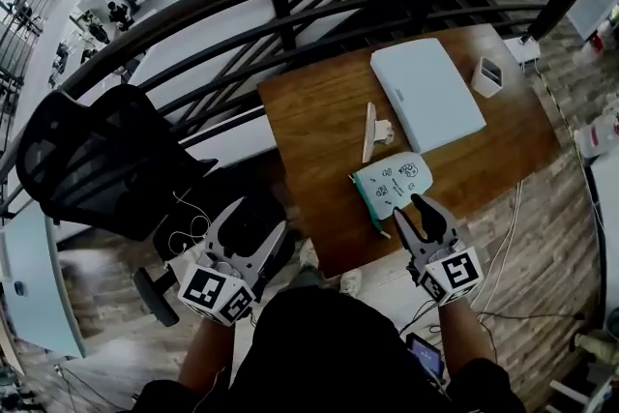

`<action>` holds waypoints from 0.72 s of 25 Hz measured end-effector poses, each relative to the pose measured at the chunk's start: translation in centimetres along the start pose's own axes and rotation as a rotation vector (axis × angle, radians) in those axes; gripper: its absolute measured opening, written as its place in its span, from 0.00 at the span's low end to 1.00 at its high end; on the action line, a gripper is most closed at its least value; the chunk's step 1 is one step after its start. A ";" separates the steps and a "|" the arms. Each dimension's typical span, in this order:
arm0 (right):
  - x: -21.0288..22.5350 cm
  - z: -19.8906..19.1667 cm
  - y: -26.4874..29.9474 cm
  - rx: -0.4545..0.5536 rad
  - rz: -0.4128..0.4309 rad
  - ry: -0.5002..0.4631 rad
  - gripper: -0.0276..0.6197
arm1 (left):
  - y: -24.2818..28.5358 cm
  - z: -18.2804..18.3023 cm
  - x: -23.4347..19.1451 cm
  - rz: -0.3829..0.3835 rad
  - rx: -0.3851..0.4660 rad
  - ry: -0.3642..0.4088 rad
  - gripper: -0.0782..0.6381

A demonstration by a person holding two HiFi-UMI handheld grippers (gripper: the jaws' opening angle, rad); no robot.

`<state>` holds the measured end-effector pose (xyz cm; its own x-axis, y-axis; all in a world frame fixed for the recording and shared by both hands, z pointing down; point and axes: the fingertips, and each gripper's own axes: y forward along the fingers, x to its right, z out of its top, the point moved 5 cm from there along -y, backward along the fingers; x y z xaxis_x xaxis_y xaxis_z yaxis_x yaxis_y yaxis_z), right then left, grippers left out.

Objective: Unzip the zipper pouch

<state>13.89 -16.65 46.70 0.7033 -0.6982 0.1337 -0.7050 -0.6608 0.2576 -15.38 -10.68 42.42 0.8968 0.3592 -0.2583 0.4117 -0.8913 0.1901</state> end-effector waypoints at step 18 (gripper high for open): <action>-0.2 -13.8 12.9 -0.749 -0.019 -0.260 0.29 | 1.1 -1.8 -6.8 0.008 -0.097 -0.031 0.54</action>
<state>5.95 -21.24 63.23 0.6056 -0.7916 -0.0810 -0.3788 -0.3763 0.8455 -20.73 -13.62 46.11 0.8951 0.3422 -0.2859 0.4200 -0.8623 0.2828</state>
